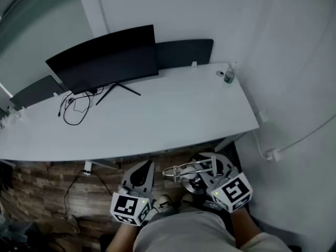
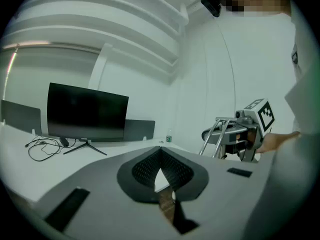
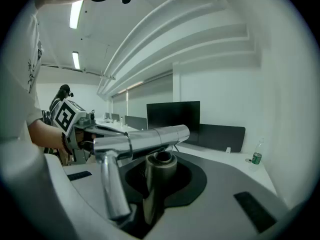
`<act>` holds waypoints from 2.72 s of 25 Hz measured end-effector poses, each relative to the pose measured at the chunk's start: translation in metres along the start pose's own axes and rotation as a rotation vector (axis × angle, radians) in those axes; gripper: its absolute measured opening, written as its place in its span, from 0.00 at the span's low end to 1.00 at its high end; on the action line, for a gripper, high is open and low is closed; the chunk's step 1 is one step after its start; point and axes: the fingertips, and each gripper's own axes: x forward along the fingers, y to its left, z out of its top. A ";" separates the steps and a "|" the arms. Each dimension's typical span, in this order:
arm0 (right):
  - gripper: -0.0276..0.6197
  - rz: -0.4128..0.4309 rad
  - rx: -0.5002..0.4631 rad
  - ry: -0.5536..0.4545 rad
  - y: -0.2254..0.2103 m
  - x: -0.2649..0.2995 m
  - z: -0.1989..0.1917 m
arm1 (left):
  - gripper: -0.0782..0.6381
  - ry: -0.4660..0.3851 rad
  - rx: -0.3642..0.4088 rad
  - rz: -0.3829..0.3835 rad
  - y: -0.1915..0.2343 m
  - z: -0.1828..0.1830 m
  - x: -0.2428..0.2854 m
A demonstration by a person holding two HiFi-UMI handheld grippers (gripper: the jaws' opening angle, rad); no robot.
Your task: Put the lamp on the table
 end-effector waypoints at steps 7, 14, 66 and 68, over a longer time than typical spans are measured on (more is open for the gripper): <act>0.12 -0.002 -0.004 0.004 0.002 0.003 0.002 | 0.11 -0.003 -0.006 0.000 0.004 0.001 -0.002; 0.12 -0.014 0.007 0.012 0.001 0.006 0.004 | 0.11 -0.004 -0.011 -0.006 0.007 0.003 -0.002; 0.12 0.024 -0.042 -0.025 -0.122 0.171 0.065 | 0.11 -0.042 -0.006 0.049 0.135 0.054 0.132; 0.12 0.030 -0.038 -0.030 -0.135 0.180 0.068 | 0.11 -0.046 -0.007 0.062 0.141 0.057 0.144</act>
